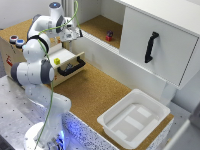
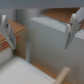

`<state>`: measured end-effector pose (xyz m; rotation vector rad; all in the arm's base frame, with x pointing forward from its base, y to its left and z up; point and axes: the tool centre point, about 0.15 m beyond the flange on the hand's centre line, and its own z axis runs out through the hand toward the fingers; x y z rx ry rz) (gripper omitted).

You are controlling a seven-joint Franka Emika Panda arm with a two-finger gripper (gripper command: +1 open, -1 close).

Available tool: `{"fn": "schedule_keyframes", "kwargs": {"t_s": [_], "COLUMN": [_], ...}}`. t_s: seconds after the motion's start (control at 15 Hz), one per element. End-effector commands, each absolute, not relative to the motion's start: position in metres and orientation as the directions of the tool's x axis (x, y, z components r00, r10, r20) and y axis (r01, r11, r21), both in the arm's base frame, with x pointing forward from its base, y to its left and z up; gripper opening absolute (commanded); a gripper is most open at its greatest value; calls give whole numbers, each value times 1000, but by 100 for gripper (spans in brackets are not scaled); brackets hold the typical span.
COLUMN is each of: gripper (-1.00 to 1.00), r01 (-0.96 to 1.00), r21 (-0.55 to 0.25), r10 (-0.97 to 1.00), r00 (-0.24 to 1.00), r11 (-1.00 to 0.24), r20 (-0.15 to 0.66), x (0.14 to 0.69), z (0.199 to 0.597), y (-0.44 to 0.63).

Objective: Go towards the purple block and pick it up

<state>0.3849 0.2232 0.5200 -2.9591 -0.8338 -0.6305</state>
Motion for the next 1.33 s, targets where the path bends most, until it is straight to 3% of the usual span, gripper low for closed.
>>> {"fn": "schedule_keyframes", "kwargs": {"t_s": [0.0, 0.2, 0.47, 0.8, 1.0, 1.27], "gripper": [100, 100, 100, 100, 100, 100], "r01": [18, -149, -171, -107, -86, -72], "r21": [46, -4, 48, 79, 126, 122], "r10": [39, -121, -92, -28, 15, 15], "r00": [857, 789, 724, 753, 768, 802], "r11": [-999, -989, -984, -991, -988, -990], "r20": [514, 603, 683, 657, 640, 597], "x": [404, 424, 495, 579, 605, 634], "z": [547, 542, 543, 538, 541, 536], "y": [157, 137, 138, 127, 123, 116]}}
